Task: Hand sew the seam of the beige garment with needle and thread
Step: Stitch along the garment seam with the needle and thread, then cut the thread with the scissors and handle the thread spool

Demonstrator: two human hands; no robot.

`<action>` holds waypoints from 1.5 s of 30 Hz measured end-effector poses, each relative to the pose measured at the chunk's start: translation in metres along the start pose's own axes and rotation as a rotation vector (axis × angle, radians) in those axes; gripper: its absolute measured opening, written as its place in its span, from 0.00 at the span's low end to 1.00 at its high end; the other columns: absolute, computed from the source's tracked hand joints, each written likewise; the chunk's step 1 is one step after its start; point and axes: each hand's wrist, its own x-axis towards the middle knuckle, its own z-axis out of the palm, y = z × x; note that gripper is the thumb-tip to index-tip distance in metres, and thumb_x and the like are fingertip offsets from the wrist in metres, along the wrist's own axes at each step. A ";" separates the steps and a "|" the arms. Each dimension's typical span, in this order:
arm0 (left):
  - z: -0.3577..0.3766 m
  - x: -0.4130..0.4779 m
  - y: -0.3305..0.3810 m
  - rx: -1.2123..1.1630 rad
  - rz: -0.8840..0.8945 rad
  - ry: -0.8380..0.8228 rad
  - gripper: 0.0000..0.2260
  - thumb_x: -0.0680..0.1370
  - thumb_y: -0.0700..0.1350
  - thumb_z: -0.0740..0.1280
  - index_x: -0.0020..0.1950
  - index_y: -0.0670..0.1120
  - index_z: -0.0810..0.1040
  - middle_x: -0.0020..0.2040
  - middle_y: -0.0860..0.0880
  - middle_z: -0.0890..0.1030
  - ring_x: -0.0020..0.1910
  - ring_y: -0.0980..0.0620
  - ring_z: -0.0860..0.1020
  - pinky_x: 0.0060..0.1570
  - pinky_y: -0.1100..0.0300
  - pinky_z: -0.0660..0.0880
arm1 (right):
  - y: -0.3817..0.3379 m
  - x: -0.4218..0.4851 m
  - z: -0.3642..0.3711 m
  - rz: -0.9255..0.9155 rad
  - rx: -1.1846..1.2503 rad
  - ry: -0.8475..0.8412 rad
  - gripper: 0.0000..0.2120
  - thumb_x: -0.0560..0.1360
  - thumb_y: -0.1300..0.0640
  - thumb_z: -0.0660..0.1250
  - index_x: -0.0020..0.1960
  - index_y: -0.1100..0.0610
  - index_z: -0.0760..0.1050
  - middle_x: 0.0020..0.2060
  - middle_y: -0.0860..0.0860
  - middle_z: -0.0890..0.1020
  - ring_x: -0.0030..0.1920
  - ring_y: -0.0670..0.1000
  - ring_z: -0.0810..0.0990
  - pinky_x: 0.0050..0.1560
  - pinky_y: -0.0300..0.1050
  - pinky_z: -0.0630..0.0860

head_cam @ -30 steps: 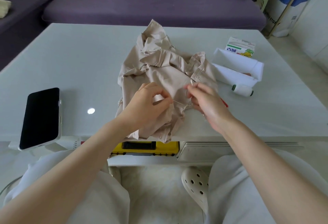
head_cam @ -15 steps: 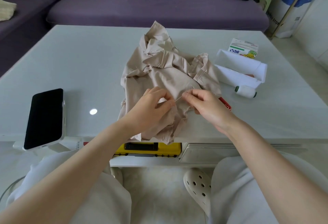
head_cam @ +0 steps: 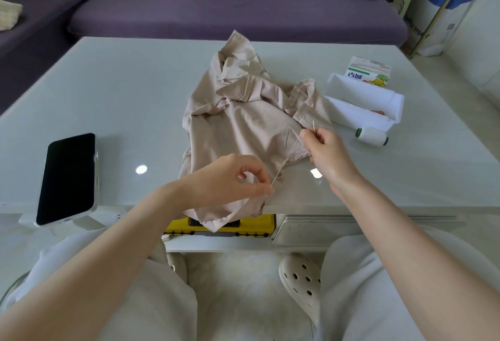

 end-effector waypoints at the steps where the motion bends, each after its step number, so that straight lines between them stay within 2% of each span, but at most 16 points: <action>1: 0.000 -0.002 0.001 -0.009 0.006 -0.015 0.04 0.76 0.47 0.69 0.41 0.51 0.80 0.41 0.62 0.79 0.45 0.61 0.76 0.54 0.64 0.72 | 0.002 0.001 0.000 0.009 0.000 0.011 0.17 0.80 0.55 0.59 0.33 0.55 0.61 0.27 0.49 0.64 0.28 0.49 0.61 0.32 0.44 0.59; 4: -0.001 -0.005 0.004 -0.034 0.010 -0.072 0.04 0.76 0.46 0.69 0.43 0.47 0.81 0.43 0.55 0.81 0.45 0.56 0.78 0.54 0.62 0.73 | 0.006 0.005 0.001 0.031 -0.021 0.049 0.17 0.79 0.56 0.59 0.33 0.55 0.59 0.26 0.50 0.62 0.28 0.50 0.59 0.33 0.45 0.57; 7: -0.003 -0.009 0.008 -0.083 -0.009 -0.131 0.07 0.75 0.45 0.70 0.44 0.41 0.80 0.45 0.41 0.81 0.48 0.41 0.78 0.55 0.49 0.74 | 0.010 0.008 0.001 0.054 -0.081 0.080 0.17 0.79 0.55 0.59 0.32 0.55 0.60 0.26 0.50 0.63 0.28 0.50 0.60 0.35 0.45 0.58; 10: -0.004 -0.012 0.008 -0.129 -0.020 -0.168 0.09 0.75 0.45 0.71 0.43 0.39 0.80 0.46 0.36 0.80 0.47 0.35 0.77 0.54 0.41 0.74 | 0.015 0.011 0.000 0.064 -0.127 0.096 0.17 0.79 0.54 0.59 0.33 0.55 0.62 0.26 0.49 0.64 0.29 0.50 0.61 0.38 0.46 0.58; 13: -0.006 -0.012 0.009 -0.157 -0.020 -0.161 0.06 0.75 0.43 0.70 0.42 0.40 0.80 0.37 0.40 0.79 0.35 0.43 0.75 0.43 0.55 0.75 | 0.017 0.012 -0.001 0.065 -0.135 0.108 0.17 0.79 0.54 0.59 0.33 0.56 0.63 0.26 0.49 0.64 0.30 0.51 0.62 0.35 0.46 0.58; 15: -0.009 -0.015 0.011 -0.195 -0.017 -0.167 0.06 0.75 0.42 0.70 0.39 0.43 0.79 0.31 0.47 0.74 0.31 0.53 0.69 0.35 0.64 0.68 | 0.019 0.013 -0.002 0.070 -0.146 0.118 0.18 0.80 0.55 0.59 0.32 0.55 0.62 0.27 0.49 0.65 0.29 0.49 0.63 0.33 0.47 0.58; 19: -0.013 -0.018 0.012 -0.248 -0.011 -0.170 0.06 0.73 0.46 0.71 0.36 0.50 0.80 0.36 0.40 0.76 0.35 0.49 0.71 0.39 0.60 0.68 | 0.021 0.014 -0.001 0.072 -0.167 0.124 0.18 0.79 0.55 0.59 0.31 0.55 0.61 0.27 0.49 0.65 0.29 0.48 0.63 0.36 0.46 0.59; 24: -0.009 -0.013 0.011 -0.348 -0.015 0.007 0.06 0.76 0.41 0.67 0.39 0.46 0.79 0.32 0.51 0.77 0.31 0.54 0.72 0.32 0.66 0.67 | 0.020 0.010 -0.002 -0.046 -0.184 0.092 0.12 0.80 0.54 0.60 0.39 0.57 0.70 0.29 0.47 0.70 0.35 0.51 0.68 0.40 0.45 0.63; 27: -0.008 -0.010 0.010 -0.493 -0.012 0.101 0.05 0.76 0.41 0.66 0.41 0.43 0.79 0.37 0.47 0.80 0.36 0.53 0.78 0.36 0.66 0.75 | 0.015 0.002 -0.002 -0.123 -0.214 -0.086 0.08 0.79 0.53 0.62 0.42 0.52 0.74 0.31 0.44 0.75 0.32 0.41 0.71 0.33 0.32 0.65; 30: -0.008 -0.005 0.008 -0.540 -0.040 0.175 0.05 0.75 0.43 0.68 0.41 0.43 0.79 0.36 0.47 0.80 0.37 0.51 0.78 0.39 0.61 0.74 | 0.018 -0.004 0.000 -0.158 -0.374 -0.325 0.07 0.78 0.51 0.63 0.42 0.48 0.75 0.37 0.42 0.78 0.36 0.38 0.73 0.39 0.34 0.67; 32: -0.007 -0.002 0.008 -0.524 -0.066 0.229 0.05 0.75 0.43 0.68 0.40 0.46 0.80 0.35 0.48 0.79 0.36 0.50 0.77 0.40 0.60 0.73 | 0.020 -0.008 -0.001 -0.180 -0.441 -0.382 0.05 0.78 0.49 0.63 0.50 0.48 0.75 0.45 0.41 0.77 0.40 0.38 0.73 0.42 0.34 0.68; 35: -0.005 0.000 0.006 -0.469 -0.115 0.291 0.08 0.76 0.46 0.68 0.37 0.51 0.80 0.34 0.48 0.77 0.33 0.52 0.75 0.38 0.58 0.70 | 0.015 -0.009 -0.009 -0.236 -0.354 -0.288 0.15 0.78 0.48 0.63 0.62 0.53 0.73 0.49 0.42 0.76 0.41 0.35 0.73 0.43 0.29 0.68; 37: -0.004 0.001 0.006 -0.457 -0.137 0.309 0.07 0.76 0.48 0.68 0.38 0.50 0.80 0.34 0.47 0.77 0.33 0.51 0.74 0.38 0.58 0.70 | 0.010 -0.007 -0.017 -0.270 -0.315 -0.094 0.13 0.79 0.52 0.63 0.61 0.55 0.73 0.47 0.45 0.77 0.40 0.37 0.74 0.45 0.35 0.71; 40: -0.003 0.003 0.007 -0.470 -0.149 0.311 0.07 0.76 0.48 0.68 0.40 0.48 0.80 0.34 0.44 0.76 0.33 0.49 0.74 0.36 0.59 0.71 | 0.011 0.000 -0.030 -0.251 -0.370 0.186 0.08 0.77 0.65 0.60 0.55 0.61 0.74 0.48 0.54 0.79 0.47 0.51 0.77 0.49 0.41 0.70; 42: -0.002 0.003 0.007 -0.462 -0.151 0.318 0.07 0.76 0.48 0.68 0.40 0.47 0.80 0.34 0.44 0.76 0.33 0.48 0.74 0.35 0.58 0.70 | 0.018 0.004 -0.036 -0.168 -0.443 0.192 0.13 0.75 0.69 0.58 0.58 0.63 0.70 0.54 0.57 0.77 0.55 0.56 0.75 0.53 0.45 0.70; 45: -0.001 0.005 0.007 -0.453 -0.156 0.341 0.07 0.76 0.49 0.69 0.40 0.47 0.80 0.34 0.43 0.77 0.33 0.48 0.74 0.36 0.57 0.70 | 0.028 0.009 -0.036 0.003 -0.563 0.062 0.18 0.76 0.67 0.61 0.65 0.66 0.63 0.62 0.61 0.71 0.64 0.59 0.69 0.59 0.49 0.67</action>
